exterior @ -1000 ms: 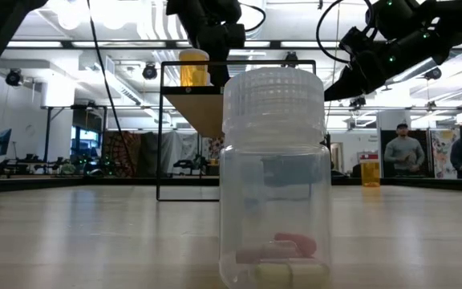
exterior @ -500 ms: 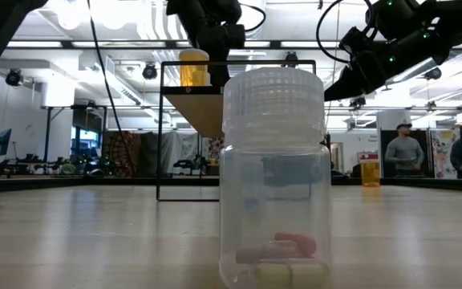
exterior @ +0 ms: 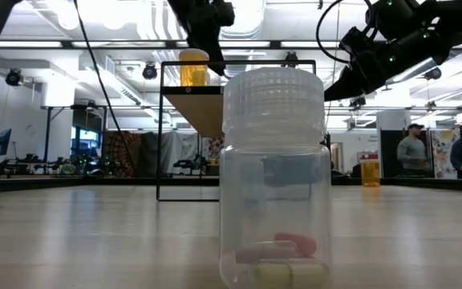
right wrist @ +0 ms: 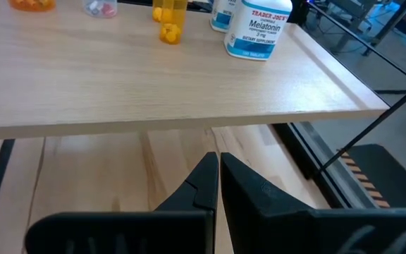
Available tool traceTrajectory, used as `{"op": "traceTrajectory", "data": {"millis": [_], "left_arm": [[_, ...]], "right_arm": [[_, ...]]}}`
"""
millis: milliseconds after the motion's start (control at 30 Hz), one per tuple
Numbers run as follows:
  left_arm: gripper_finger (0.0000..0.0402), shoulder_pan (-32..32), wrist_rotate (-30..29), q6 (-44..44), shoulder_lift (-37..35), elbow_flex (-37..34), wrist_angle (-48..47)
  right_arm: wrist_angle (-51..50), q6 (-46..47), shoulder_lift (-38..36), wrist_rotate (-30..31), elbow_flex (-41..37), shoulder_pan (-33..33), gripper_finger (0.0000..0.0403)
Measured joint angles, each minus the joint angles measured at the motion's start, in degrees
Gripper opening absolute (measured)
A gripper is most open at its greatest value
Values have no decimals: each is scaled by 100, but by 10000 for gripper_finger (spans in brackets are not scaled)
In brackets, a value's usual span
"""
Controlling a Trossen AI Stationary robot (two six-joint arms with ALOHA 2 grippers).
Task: Pick and place medicine bottles onto shelf by color
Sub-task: Put the top transparent pill bottle aligned with the other transparent pill bottle on the shelf
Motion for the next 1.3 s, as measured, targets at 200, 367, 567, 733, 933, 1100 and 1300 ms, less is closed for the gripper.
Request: {"op": "traceTrajectory", "data": {"millis": [200,367,567,733,933,1100,1300], "left_arm": [[177,-4,239,417,-564,-211,-39],[134,-23,633,433,-1404,-1445,809],[78,-200,724,243,-2884,-3915,3118],[56,-467,782,-80,-4110,-6059,5586],[49,-757,1130,-571,-5122,-8068,7885],[49,-1277,1490,-867,-5472,-8498,8067],[49,-2791,429,-482,-4940,-8080,7890]], "right_arm": [[61,314,0,6,0,0,9],[76,429,0,4,40,-1,9],[-3,636,-90,169,305,133,9],[-561,634,-362,878,582,507,9],[-950,737,-694,1458,649,1227,9],[-1147,831,-880,1952,647,1695,9],[-1217,1003,-891,2177,580,1969,9]]}}
